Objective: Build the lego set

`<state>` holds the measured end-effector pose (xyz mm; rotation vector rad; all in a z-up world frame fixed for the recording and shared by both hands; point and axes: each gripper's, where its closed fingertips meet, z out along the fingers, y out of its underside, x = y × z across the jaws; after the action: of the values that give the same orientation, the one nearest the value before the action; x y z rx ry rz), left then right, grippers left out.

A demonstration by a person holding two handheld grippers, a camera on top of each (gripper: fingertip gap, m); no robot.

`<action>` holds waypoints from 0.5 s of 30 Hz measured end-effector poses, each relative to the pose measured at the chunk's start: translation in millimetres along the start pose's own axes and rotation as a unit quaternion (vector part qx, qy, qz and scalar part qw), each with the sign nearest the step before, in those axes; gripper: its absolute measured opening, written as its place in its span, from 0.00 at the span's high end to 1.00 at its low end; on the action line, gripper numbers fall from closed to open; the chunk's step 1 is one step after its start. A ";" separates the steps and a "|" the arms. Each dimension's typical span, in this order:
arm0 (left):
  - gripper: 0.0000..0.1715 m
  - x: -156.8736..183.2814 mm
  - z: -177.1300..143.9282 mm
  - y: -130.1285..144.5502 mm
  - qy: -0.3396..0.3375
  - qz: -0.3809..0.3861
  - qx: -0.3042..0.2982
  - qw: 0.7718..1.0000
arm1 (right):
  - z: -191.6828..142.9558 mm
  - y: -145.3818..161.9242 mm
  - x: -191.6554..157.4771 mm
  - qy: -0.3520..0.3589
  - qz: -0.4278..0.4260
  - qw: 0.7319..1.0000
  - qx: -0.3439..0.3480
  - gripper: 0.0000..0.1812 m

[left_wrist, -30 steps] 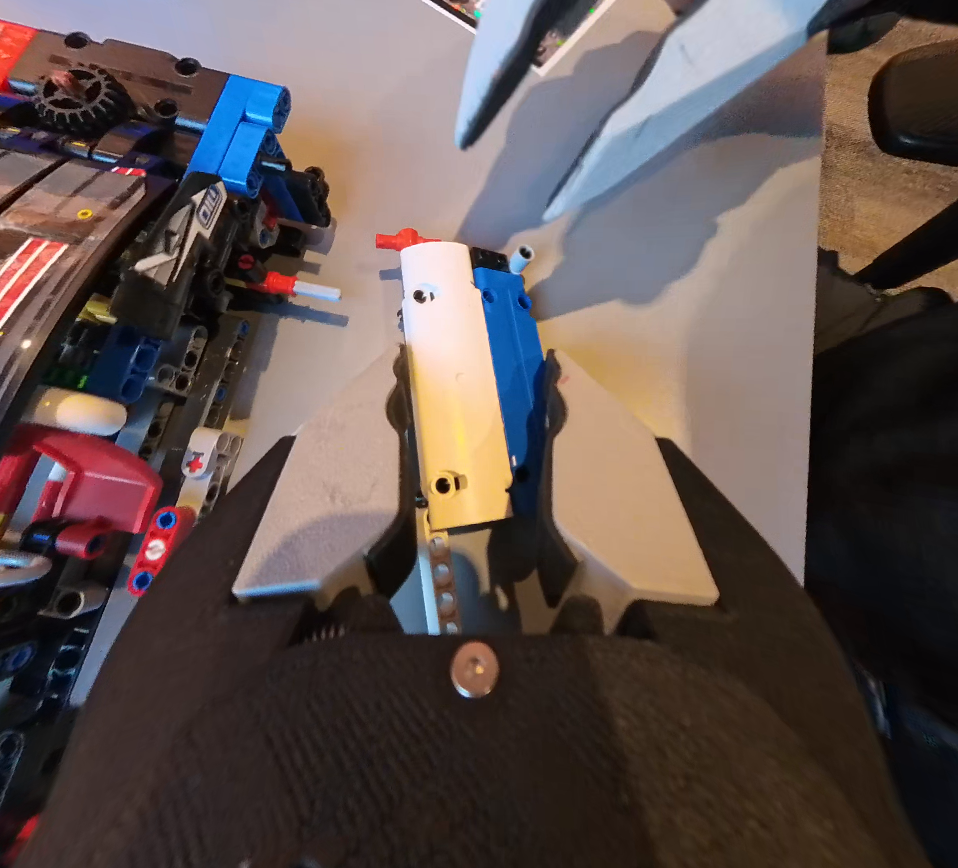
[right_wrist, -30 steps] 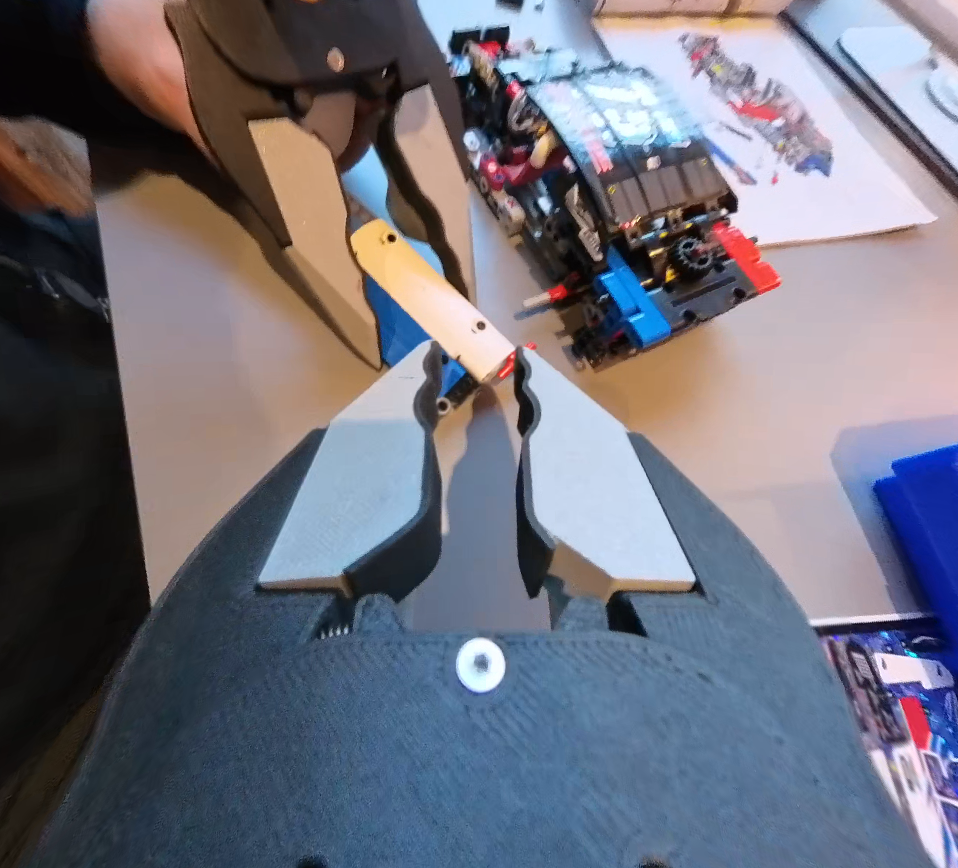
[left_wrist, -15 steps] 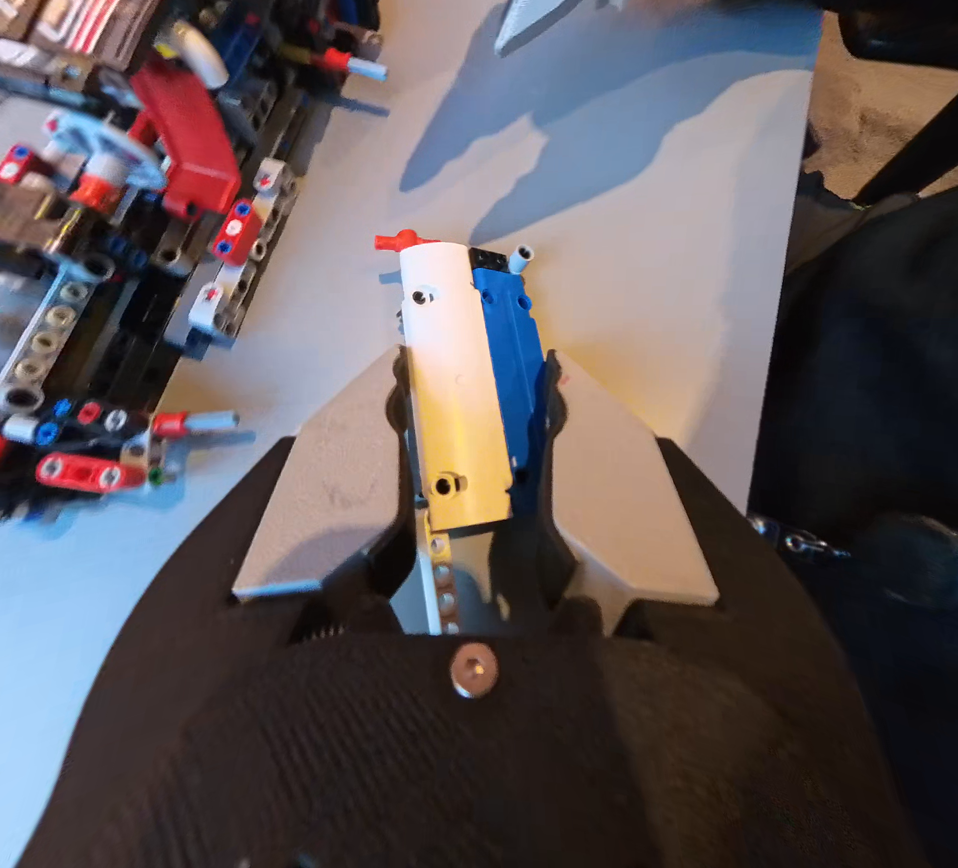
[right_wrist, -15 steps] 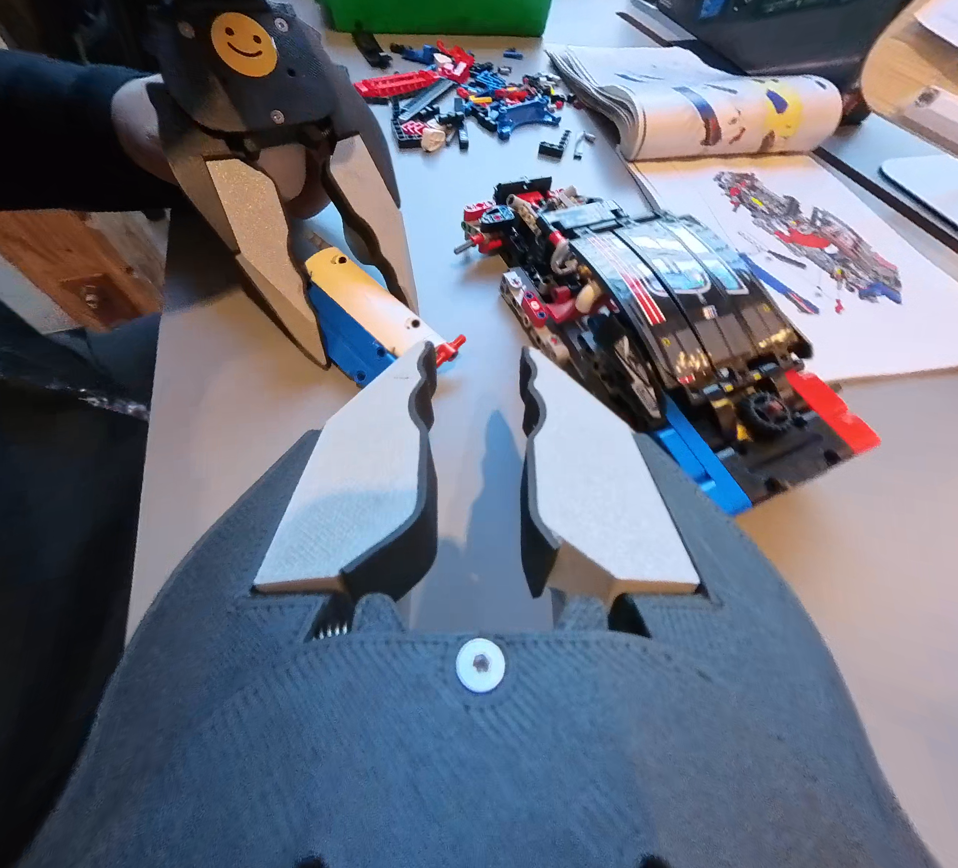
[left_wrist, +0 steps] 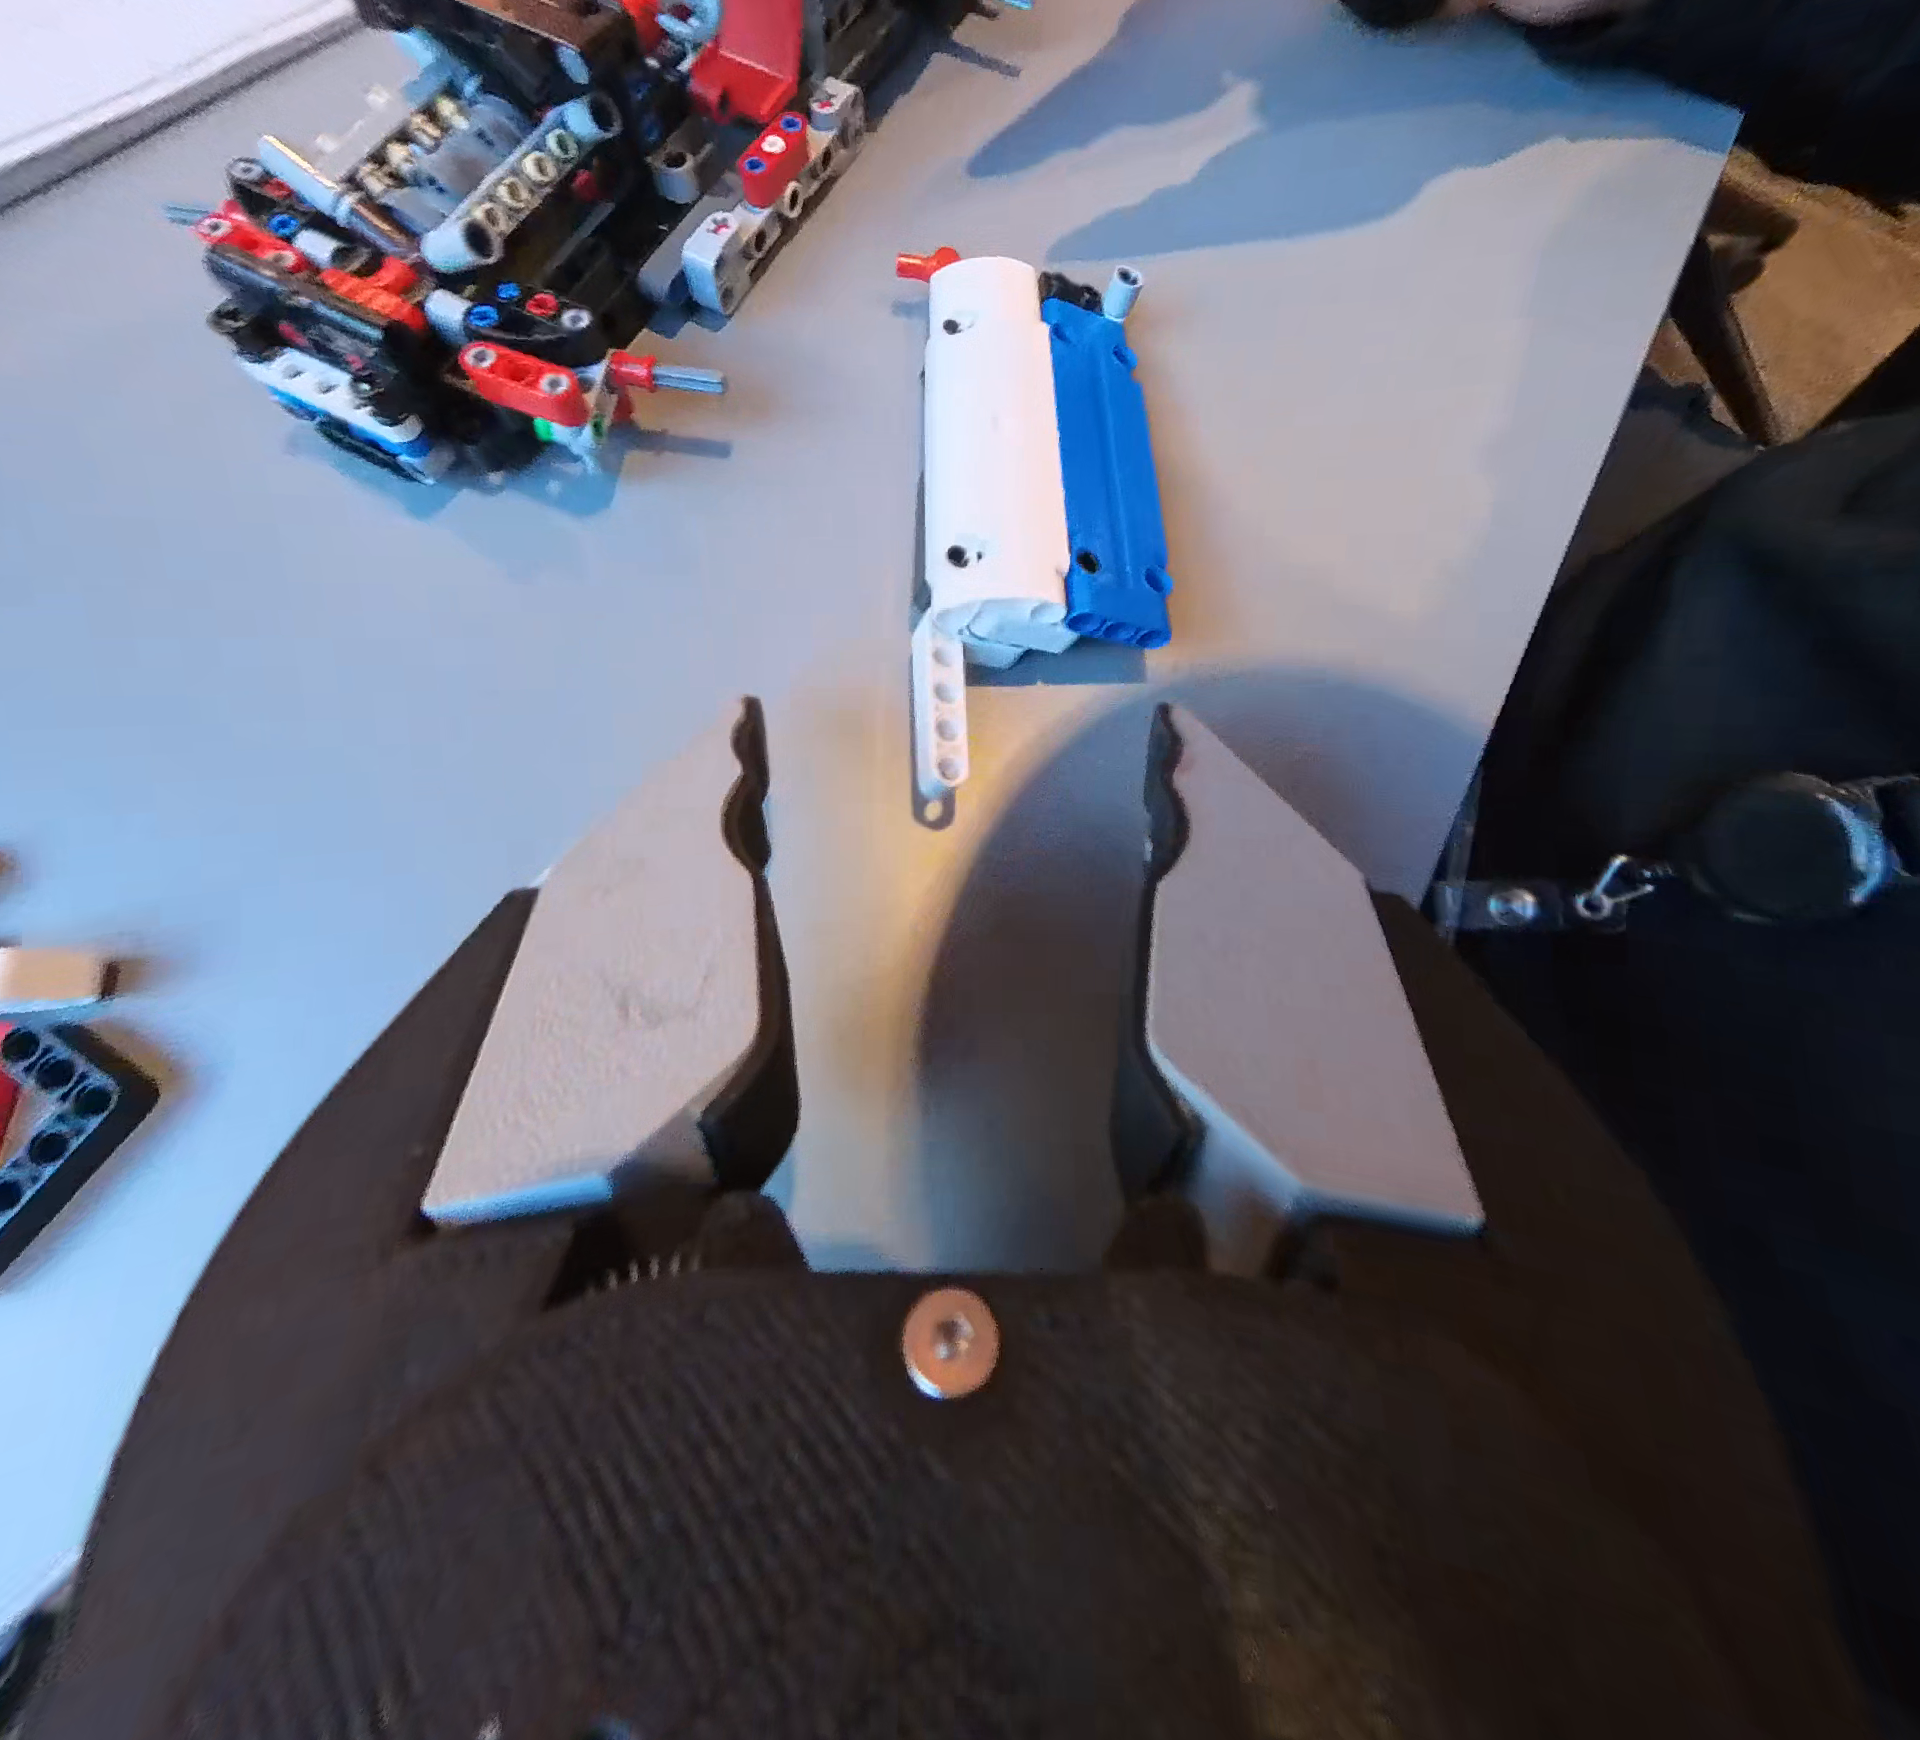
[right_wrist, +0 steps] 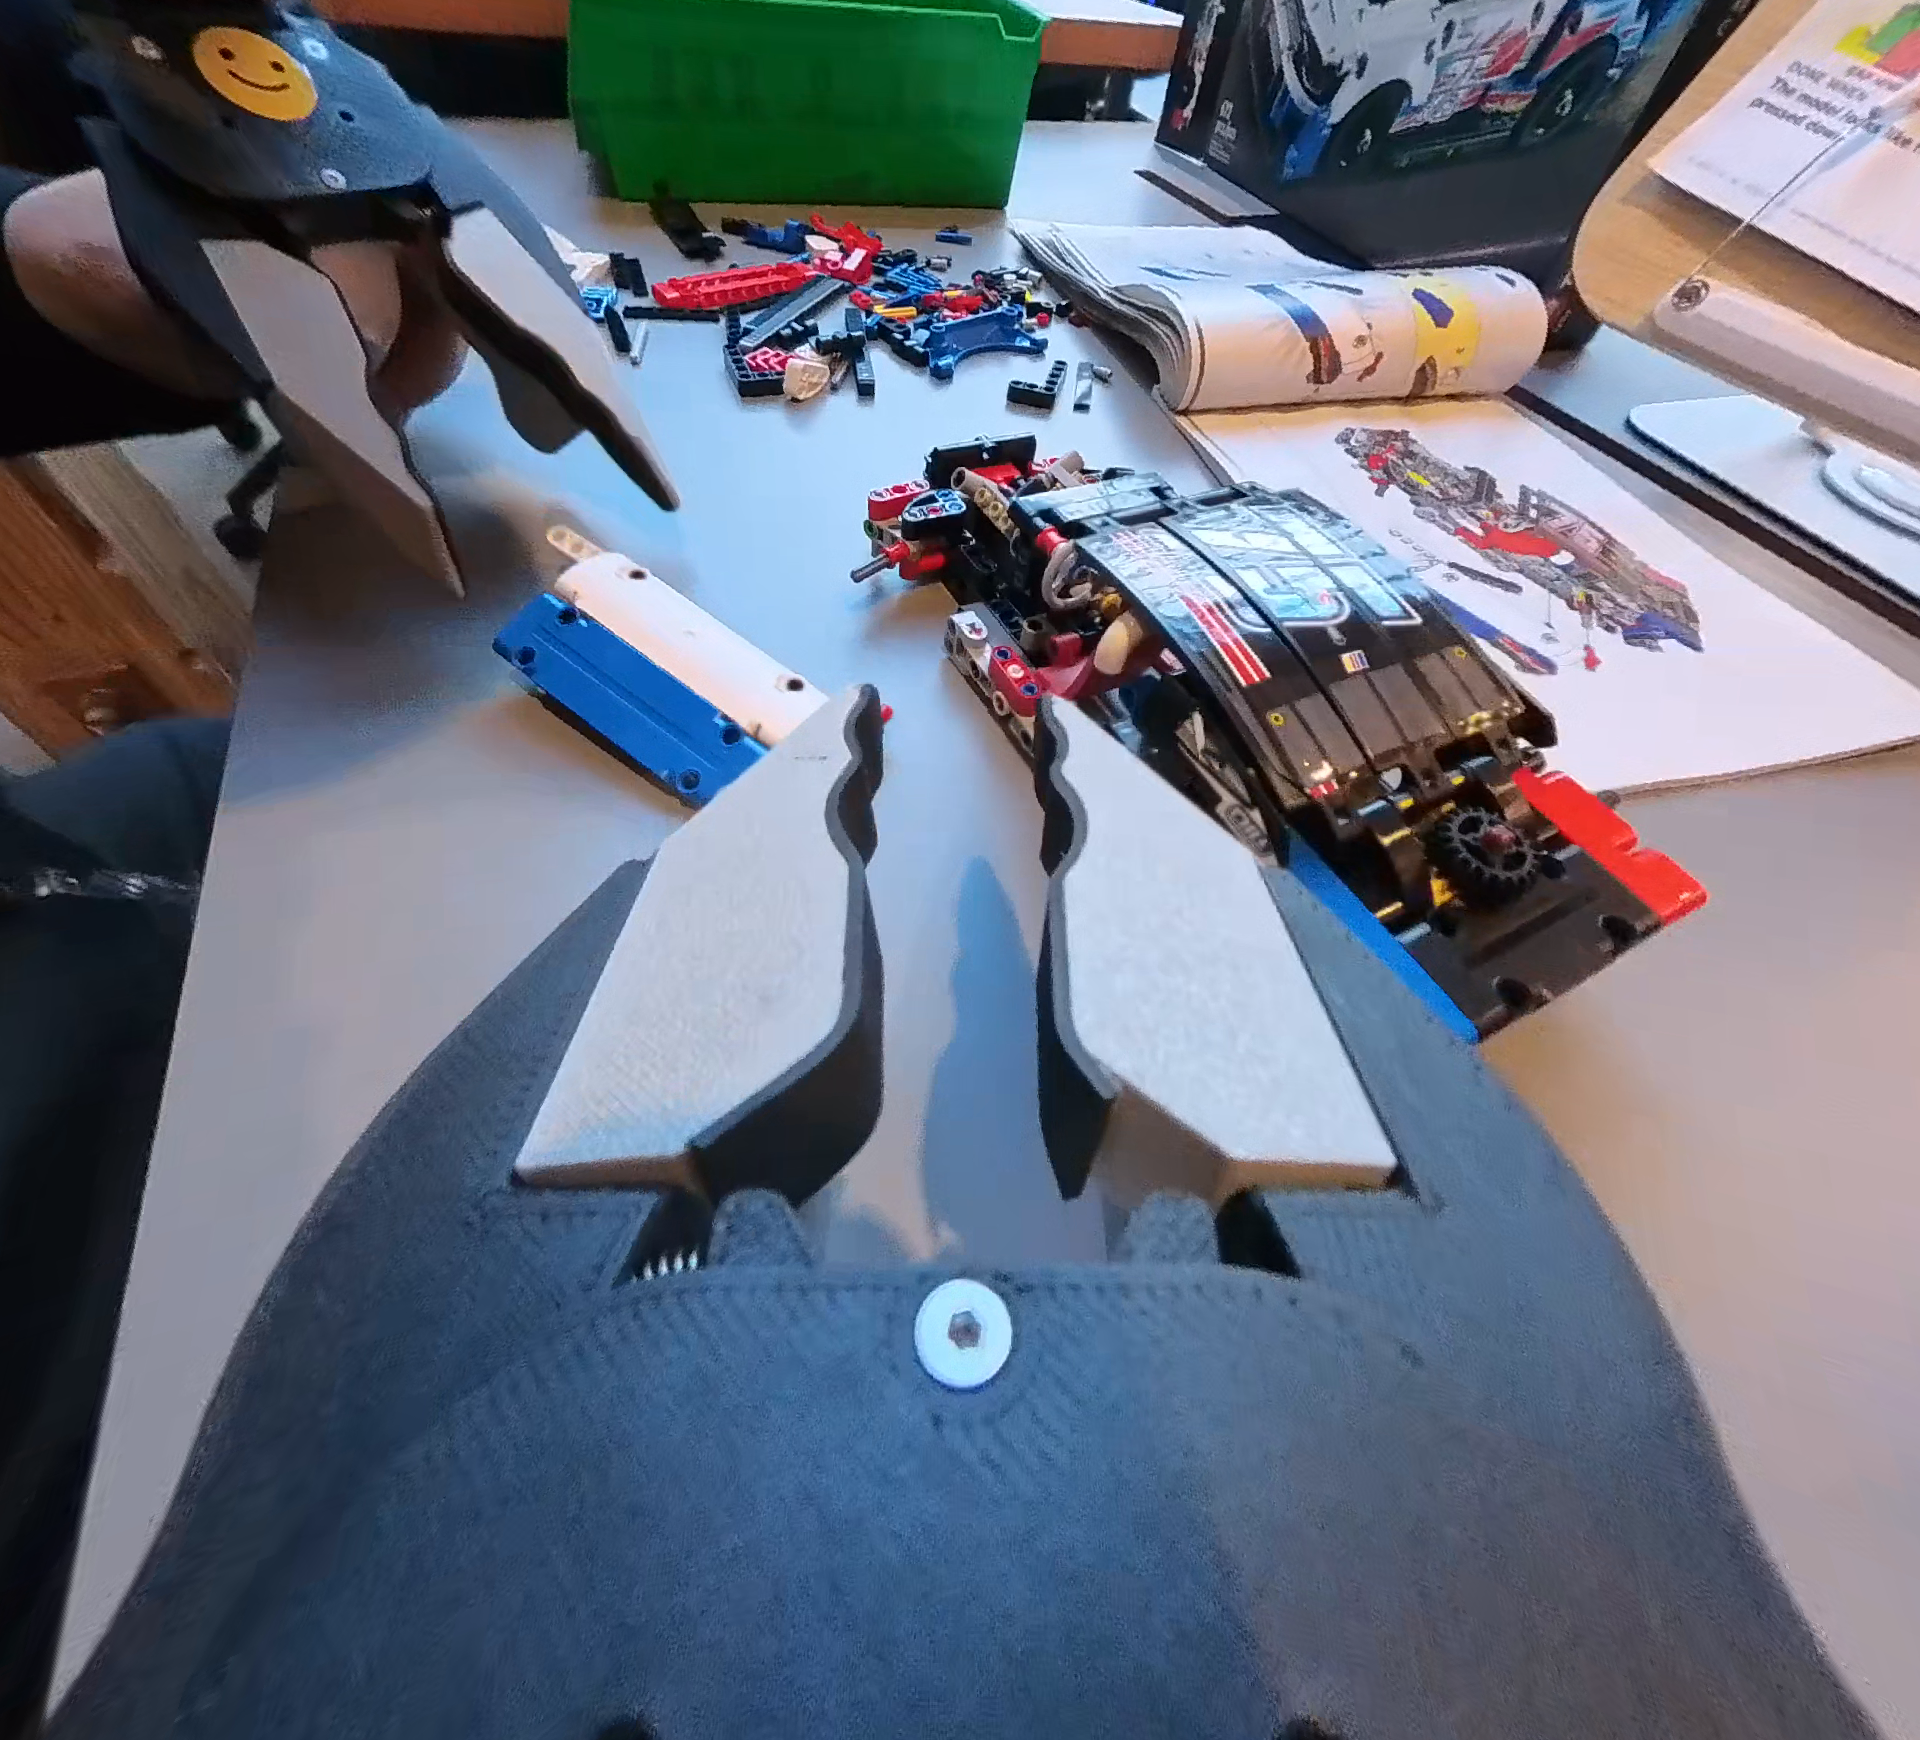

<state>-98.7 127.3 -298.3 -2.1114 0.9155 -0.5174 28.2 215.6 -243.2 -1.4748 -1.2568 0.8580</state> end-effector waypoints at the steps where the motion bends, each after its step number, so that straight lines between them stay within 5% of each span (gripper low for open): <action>1: 0.59 -2.5 -2.9 -1.1 -0.005 0.000 0.009 1.000 | -1.2 -2.2 0.6 0.002 0.002 1.000 0.007 0.86; 15: 0.66 -12.5 -6.8 -18.2 0.030 0.024 0.058 0.998 | 6.4 4.1 -2.3 0.035 -0.057 0.998 -0.019 0.87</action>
<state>-103.1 141.6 -280.7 -1.9742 0.9452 -0.5989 22.9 215.0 -249.1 -1.4364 -1.2983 0.7032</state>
